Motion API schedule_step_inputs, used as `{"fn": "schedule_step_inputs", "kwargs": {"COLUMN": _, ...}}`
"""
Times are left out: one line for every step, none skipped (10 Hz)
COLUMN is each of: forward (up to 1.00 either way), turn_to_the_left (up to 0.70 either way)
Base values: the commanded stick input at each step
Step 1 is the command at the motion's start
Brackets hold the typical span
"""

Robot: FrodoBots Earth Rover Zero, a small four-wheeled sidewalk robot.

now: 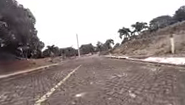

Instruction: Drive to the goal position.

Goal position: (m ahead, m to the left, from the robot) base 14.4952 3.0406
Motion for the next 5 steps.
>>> {"fn": "schedule_step_inputs", "kwargs": {"forward": 1.0, "turn_to_the_left": 0.0}}
{"fn": "schedule_step_inputs", "kwargs": {"forward": 1.0, "turn_to_the_left": 0.0}}
{"fn": "schedule_step_inputs", "kwargs": {"forward": 1.0, "turn_to_the_left": 0.0}}
{"fn": "schedule_step_inputs", "kwargs": {"forward": 1.0, "turn_to_the_left": 0.0}}
{"fn": "schedule_step_inputs", "kwargs": {"forward": 1.0, "turn_to_the_left": 0.0}}
